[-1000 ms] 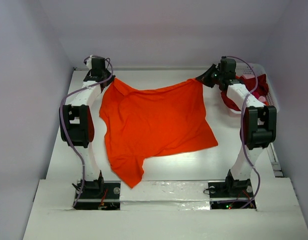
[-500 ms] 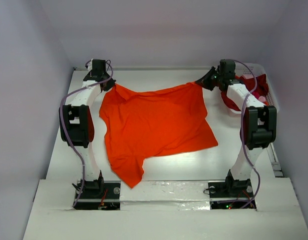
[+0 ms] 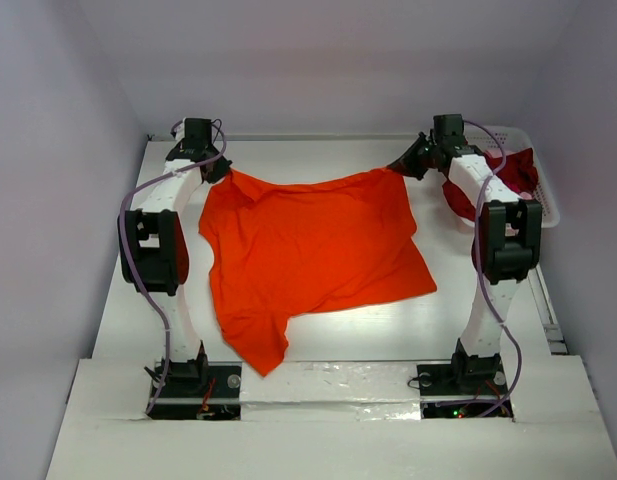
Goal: Fold and stack the t-shirts
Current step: Fold the tshirt
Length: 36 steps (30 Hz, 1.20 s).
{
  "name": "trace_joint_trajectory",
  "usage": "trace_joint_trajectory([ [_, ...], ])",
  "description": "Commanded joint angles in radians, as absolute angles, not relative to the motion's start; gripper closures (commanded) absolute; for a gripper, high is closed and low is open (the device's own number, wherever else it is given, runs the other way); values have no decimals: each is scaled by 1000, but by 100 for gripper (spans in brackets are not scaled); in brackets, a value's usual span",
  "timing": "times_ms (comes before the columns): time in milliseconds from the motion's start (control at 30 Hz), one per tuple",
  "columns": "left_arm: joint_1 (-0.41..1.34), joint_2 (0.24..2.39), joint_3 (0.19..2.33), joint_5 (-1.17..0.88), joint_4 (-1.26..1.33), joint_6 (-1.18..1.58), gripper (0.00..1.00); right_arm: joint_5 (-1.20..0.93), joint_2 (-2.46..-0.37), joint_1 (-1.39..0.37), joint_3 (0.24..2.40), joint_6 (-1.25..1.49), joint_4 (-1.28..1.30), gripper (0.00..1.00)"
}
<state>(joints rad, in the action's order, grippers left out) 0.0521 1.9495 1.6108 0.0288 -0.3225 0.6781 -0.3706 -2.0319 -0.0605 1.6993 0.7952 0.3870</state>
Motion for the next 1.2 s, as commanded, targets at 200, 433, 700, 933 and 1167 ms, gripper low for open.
trace_joint_trajectory([
  [200,55,1879,1600,8,-351,655,100,-434,-2051,-67,1689,834,397,100],
  [433,64,1824,1554,5,-359,664,100,-440,-2043,-67,1674,836,406,100],
  [700,83,1750,1448,25,-360,660,100,-408,-1997,-67,1594,810,410,100],
  [933,83,1707,1434,44,-399,640,100,-396,-1962,-67,1543,799,407,100],
  [1167,83,1666,1410,52,-422,647,100,-379,-1922,-67,1509,798,405,100],
])
